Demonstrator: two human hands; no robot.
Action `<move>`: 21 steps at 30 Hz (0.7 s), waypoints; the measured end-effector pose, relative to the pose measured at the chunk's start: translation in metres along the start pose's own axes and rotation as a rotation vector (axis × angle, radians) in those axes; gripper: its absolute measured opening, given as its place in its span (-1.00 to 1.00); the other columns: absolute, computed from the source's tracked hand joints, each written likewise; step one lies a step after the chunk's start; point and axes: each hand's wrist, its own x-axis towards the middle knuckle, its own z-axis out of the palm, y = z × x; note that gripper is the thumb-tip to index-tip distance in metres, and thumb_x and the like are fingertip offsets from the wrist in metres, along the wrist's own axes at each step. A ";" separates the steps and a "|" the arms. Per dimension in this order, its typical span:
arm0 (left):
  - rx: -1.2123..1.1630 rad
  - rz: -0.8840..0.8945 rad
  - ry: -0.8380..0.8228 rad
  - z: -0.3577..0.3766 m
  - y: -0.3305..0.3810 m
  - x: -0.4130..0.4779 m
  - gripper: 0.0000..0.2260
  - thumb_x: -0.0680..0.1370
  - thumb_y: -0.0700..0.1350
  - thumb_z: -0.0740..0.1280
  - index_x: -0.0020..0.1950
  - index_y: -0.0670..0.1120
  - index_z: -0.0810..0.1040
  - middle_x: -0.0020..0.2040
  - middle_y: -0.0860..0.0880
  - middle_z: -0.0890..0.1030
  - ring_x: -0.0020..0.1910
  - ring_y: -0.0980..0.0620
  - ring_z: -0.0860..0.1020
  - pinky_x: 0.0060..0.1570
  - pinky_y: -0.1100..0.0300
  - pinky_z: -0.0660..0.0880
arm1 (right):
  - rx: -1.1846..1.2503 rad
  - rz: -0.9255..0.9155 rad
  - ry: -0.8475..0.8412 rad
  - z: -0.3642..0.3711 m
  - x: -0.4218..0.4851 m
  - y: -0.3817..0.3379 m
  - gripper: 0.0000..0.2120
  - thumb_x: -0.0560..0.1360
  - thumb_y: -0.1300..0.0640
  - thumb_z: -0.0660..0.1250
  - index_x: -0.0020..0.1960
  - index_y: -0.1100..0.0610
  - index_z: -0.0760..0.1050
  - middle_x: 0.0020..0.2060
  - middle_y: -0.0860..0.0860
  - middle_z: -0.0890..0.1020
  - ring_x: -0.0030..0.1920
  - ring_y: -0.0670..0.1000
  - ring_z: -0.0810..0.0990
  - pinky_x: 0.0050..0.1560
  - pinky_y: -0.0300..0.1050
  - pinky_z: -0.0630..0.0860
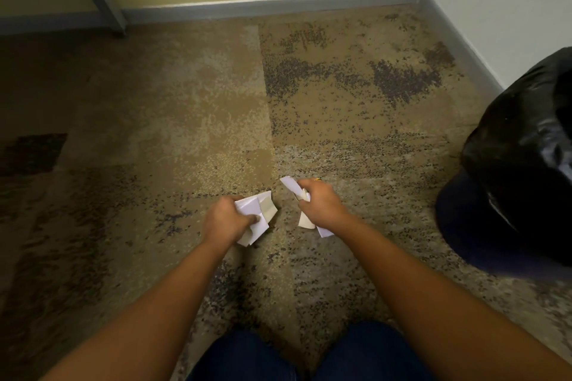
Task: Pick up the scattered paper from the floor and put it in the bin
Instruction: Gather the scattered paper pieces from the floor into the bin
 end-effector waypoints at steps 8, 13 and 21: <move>-0.178 0.142 0.088 -0.038 0.077 -0.044 -0.59 0.37 -0.05 0.51 0.17 -0.15 0.57 0.05 -0.15 0.64 -0.03 -0.15 0.60 -0.10 0.08 0.53 | 0.107 -0.075 0.300 -0.088 -0.061 -0.023 -0.82 0.50 0.30 0.21 -0.25 0.12 0.33 -0.28 0.04 0.37 -0.19 0.08 0.35 -0.35 -0.10 0.09; -0.349 0.284 0.093 -0.045 0.157 -0.092 -0.59 0.37 -0.07 0.50 0.18 -0.12 0.57 0.07 -0.12 0.64 0.01 -0.13 0.60 0.02 0.01 0.55 | 0.111 -0.121 0.618 -0.172 -0.115 -0.029 -0.87 0.47 0.33 0.23 0.00 0.26 0.48 -0.09 0.19 0.51 0.00 0.15 0.48 -0.21 -0.16 0.17; -0.629 0.424 -0.054 -0.007 0.260 -0.170 -0.59 0.41 -0.08 0.47 0.22 -0.16 0.52 0.14 -0.14 0.61 0.06 -0.15 0.59 0.09 -0.08 0.55 | 0.225 -0.021 1.043 -0.266 -0.198 0.032 -0.95 0.46 0.29 0.21 -0.09 0.25 0.43 -0.18 0.12 0.45 -0.15 0.08 0.40 -0.19 -0.15 0.23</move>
